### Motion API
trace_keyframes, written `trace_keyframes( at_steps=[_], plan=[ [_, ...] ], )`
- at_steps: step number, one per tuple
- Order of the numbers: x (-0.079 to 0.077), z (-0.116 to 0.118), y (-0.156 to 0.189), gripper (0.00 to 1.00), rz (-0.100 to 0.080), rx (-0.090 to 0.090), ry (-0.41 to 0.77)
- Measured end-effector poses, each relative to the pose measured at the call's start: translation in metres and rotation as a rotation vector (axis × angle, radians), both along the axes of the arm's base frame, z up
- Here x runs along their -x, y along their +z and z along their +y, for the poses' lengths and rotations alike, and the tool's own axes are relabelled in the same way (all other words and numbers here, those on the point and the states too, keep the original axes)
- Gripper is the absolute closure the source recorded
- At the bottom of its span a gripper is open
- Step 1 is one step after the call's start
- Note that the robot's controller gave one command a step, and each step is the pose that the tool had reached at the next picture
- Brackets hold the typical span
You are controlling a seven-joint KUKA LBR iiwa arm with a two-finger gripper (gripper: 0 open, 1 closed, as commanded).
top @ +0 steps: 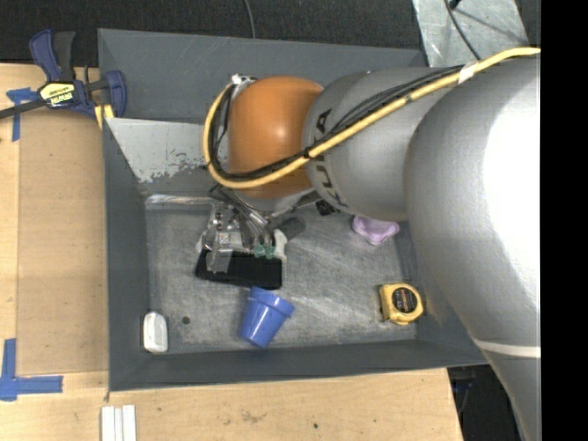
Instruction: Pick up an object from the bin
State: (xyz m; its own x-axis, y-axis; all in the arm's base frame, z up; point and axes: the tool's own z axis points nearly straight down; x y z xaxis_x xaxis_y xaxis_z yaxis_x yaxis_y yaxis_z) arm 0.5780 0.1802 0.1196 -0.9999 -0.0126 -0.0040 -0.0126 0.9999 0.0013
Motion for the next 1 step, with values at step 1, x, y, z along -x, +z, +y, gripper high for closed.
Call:
trace_keyframes(
  at_steps=[1],
  plan=[
    [-0.0001, -0.0002, 0.0000, 1.00, 0.000, 0.000, -0.001]
  ],
)
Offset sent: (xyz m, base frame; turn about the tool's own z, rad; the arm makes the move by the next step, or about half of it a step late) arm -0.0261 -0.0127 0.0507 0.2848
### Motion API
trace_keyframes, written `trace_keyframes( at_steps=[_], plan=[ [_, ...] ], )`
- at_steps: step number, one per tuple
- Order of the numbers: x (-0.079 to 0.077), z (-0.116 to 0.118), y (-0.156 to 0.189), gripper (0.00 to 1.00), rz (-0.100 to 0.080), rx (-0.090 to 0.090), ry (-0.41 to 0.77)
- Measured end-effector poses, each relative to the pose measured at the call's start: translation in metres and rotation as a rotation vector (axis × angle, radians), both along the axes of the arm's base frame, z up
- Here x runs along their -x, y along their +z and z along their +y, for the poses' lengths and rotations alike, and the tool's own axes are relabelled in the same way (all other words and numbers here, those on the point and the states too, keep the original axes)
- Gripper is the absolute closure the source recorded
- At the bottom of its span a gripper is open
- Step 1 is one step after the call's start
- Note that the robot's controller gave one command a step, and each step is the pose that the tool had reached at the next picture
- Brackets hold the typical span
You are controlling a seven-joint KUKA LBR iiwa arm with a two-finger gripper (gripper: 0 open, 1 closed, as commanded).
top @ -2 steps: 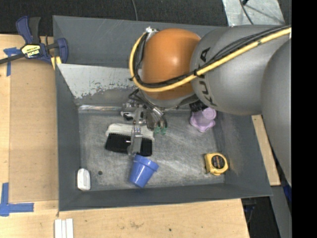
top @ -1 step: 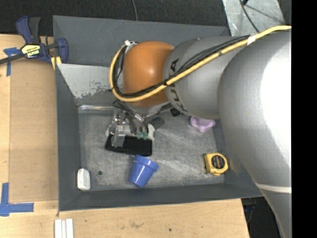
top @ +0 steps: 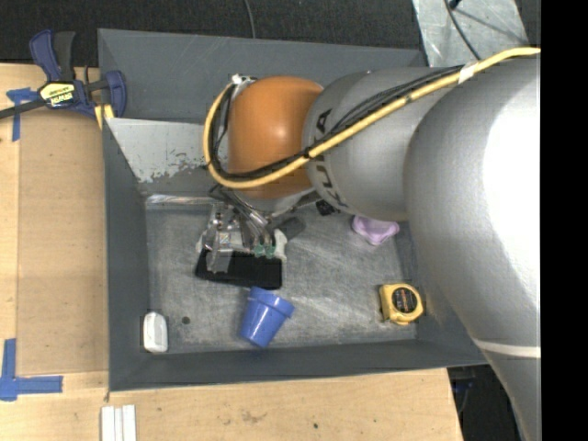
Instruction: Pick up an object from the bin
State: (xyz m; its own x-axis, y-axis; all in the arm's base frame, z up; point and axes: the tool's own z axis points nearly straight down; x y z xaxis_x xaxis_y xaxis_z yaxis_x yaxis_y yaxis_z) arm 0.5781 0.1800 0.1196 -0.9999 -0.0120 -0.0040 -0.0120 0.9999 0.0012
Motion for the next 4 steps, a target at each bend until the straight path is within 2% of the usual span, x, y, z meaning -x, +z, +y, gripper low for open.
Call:
trace_keyframes(
  at_steps=[1, 2, 3, 4],
  plan=[
    [0.009, -0.005, 0.014, 1.00, 0.007, 0.002, -0.094],
    [0.024, -0.006, 0.029, 1.00, 0.001, 0.000, -0.209],
    [0.024, -0.004, 0.026, 1.00, 0.002, 0.000, -0.164],
    [0.037, -0.016, 0.048, 1.00, 0.007, 0.002, -0.179]
  ],
)
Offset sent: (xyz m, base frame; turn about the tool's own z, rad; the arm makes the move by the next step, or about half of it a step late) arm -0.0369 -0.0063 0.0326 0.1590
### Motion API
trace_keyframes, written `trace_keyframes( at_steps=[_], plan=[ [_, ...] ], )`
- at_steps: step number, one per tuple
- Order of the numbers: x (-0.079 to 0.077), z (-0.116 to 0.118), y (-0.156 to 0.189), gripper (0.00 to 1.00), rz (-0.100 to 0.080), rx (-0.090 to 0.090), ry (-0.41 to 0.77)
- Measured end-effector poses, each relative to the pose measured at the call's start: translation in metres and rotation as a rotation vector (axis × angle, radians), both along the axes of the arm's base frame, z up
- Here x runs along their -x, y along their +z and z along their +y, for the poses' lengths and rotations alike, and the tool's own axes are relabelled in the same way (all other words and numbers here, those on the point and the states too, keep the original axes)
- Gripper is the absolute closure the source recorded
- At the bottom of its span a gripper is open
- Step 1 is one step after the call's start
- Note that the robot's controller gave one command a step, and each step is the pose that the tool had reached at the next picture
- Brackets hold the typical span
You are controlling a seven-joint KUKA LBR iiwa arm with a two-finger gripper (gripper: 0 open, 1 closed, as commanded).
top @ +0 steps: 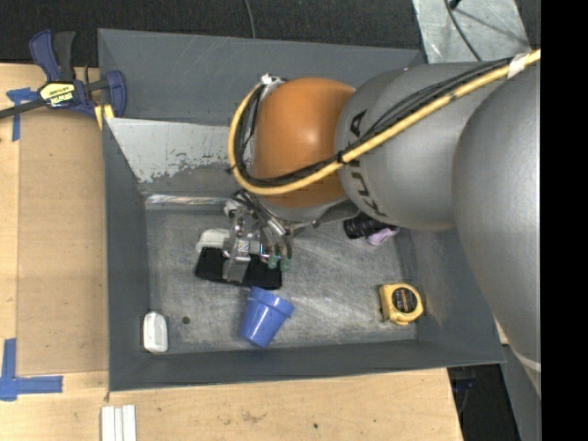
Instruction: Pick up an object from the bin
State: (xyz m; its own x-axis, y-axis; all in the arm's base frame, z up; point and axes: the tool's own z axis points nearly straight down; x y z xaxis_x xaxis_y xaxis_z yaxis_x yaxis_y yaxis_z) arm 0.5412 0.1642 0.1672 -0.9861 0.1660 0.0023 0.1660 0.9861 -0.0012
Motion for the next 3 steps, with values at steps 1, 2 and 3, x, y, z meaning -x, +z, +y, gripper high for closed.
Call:
trace_keyframes(
  at_steps=[1, 2, 3],
  plan=[
    [-0.010, -0.003, 0.015, 1.00, -0.006, -0.002, 0.015],
    [-0.002, -0.011, 0.051, 1.00, -0.001, 0.000, 0.001],
    [-0.028, 0.001, -0.055, 0.00, -0.009, -0.002, 0.057]
  ],
)
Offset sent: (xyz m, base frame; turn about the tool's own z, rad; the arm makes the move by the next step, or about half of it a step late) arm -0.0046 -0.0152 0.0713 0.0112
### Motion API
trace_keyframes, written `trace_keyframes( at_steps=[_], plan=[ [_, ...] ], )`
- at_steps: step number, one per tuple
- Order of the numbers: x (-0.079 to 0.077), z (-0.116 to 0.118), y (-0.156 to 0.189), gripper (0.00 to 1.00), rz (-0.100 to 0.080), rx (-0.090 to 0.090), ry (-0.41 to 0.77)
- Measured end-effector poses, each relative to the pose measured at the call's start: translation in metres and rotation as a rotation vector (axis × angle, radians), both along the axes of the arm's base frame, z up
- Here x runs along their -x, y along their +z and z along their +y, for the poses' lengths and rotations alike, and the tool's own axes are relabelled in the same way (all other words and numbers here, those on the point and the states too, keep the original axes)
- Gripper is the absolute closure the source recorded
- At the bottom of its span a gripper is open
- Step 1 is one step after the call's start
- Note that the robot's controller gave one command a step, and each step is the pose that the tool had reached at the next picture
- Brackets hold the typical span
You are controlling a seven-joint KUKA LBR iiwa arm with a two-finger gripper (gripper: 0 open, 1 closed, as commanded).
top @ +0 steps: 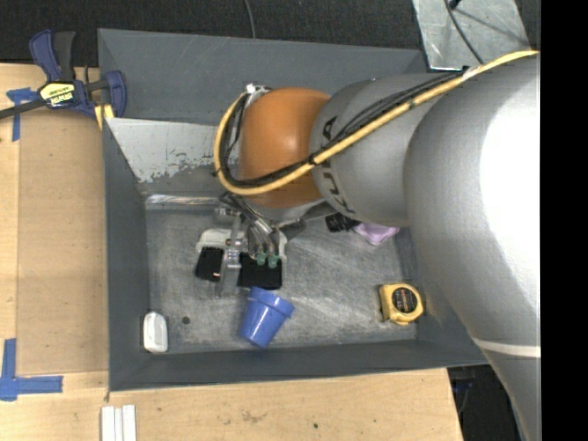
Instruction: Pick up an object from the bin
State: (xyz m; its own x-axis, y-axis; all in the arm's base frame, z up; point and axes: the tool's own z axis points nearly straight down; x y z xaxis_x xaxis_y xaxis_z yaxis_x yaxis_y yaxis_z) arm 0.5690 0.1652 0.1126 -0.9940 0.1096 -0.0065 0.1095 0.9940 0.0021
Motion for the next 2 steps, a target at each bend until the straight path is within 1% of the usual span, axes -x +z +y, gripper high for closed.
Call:
trace_keyframes(
  at_steps=[1, 2],
  plan=[
    [-0.0046, 0.0021, -0.0133, 1.00, -0.002, -0.002, 0.006],
    [-0.0032, 0.0011, -0.0152, 0.00, 0.003, 0.000, 0.006]
  ],
)
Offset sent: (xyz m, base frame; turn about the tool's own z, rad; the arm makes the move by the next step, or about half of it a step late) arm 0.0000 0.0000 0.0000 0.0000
